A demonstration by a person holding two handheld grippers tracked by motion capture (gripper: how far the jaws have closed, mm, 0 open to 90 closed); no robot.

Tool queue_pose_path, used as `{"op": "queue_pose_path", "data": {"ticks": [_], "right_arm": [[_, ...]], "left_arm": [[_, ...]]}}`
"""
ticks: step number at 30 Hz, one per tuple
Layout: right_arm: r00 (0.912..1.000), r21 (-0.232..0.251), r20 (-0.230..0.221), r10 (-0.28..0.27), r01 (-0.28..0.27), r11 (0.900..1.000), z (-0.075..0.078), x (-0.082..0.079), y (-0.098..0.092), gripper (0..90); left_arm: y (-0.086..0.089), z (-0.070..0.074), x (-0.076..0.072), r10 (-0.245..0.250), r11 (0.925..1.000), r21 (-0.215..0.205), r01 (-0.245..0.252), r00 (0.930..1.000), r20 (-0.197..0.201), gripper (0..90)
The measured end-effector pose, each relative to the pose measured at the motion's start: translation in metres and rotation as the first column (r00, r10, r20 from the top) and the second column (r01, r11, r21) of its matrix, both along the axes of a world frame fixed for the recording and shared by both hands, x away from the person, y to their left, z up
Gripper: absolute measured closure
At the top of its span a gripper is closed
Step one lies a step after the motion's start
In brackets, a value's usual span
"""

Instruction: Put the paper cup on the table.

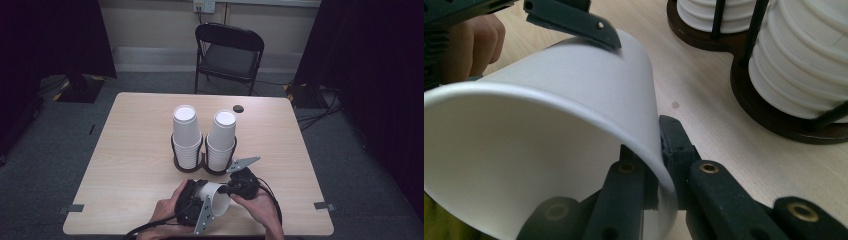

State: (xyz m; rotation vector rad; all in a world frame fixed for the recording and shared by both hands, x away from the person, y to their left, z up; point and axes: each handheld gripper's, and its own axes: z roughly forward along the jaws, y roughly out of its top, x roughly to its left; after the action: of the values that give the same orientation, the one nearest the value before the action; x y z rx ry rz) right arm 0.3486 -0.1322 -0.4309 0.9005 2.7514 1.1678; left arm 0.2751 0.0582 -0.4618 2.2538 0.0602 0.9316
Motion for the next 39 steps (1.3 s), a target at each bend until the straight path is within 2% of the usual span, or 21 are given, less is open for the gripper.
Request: {"op": "queue_pose_path", "data": {"ticks": [4,6,8,10,14,15,16,23,26,28,31,39], "right_arm": [[0.9999,0.032,-0.009,-0.008,0.008,0.999,0.000,0.002,-0.001,87.2],[0.9998,0.038,-0.014,-0.015,0.015,0.999,-0.001,0.002,0.000,87.8],[0.9996,0.054,-0.025,-0.011,0.012,0.998,-0.001,0.003,0.002,87.6],[0.9994,0.051,-0.025,-0.022,0.024,0.998,-0.001,0.003,0.003,87.6],[0.9989,0.068,-0.041,-0.021,0.023,0.997,-0.003,0.003,0.006,87.9],[0.9989,0.070,-0.044,-0.017,0.020,0.997,-0.003,0.004,0.007,87.9],[0.9988,0.073,-0.046,-0.014,0.017,0.997,-0.003,0.003,0.008,87.9],[0.9984,0.089,-0.051,-0.025,0.030,0.996,-0.004,0.004,0.014,88.1],[0.9990,0.072,-0.046,-0.002,0.005,0.997,-0.006,0.002,0.019,87.3],[0.9988,0.066,-0.047,-0.013,0.016,0.998,-0.007,0.002,0.019,87.9],[0.9983,0.085,-0.056,-0.017,0.022,0.996,-0.008,0.002,0.018,87.9],[0.9988,0.087,-0.040,-0.026,0.030,0.996,-0.008,0.002,0.017,86.1]], "left_arm": [[0.000,0.003,-0.001,0.001,1.0000,-0.006,-0.001,1.0000,-0.007,9.5],[-0.001,0.004,-0.004,-0.019,0.9997,-0.016,0.019,0.9998,0.001,11.6],[-0.003,0.005,-0.005,-0.012,0.9999,-0.011,0.012,0.9999,0.010,11.3],[-0.003,0.004,-0.003,-0.017,0.9993,-0.034,0.016,0.9998,-0.005,10.8],[-0.005,0.003,-0.003,-0.011,0.9985,-0.054,0.011,0.9999,0.008,9.9],[-0.005,0.004,-0.004,-0.010,0.9988,-0.047,0.011,0.9999,0.014,9.6],[-0.005,0.004,-0.003,-0.009,0.9991,-0.041,0.009,0.9999,0.013,9.4],[-0.006,0.006,0.000,0.006,0.9962,-0.087,-0.006,1.0000,-0.007,7.5],[-0.008,0.005,-0.001,0.000,0.9972,-0.074,-0.001,1.0000,-0.009,7.3],[-0.007,0.004,-0.001,-0.002,0.9975,-0.070,0.002,0.9999,-0.011,8.0],[-0.008,0.004,-0.001,-0.004,0.9981,-0.061,0.004,1.0000,-0.003,8.3],[-0.008,0.005,-0.001,0.002,0.9990,-0.045,-0.002,1.0000,0.003,10.1]]}}
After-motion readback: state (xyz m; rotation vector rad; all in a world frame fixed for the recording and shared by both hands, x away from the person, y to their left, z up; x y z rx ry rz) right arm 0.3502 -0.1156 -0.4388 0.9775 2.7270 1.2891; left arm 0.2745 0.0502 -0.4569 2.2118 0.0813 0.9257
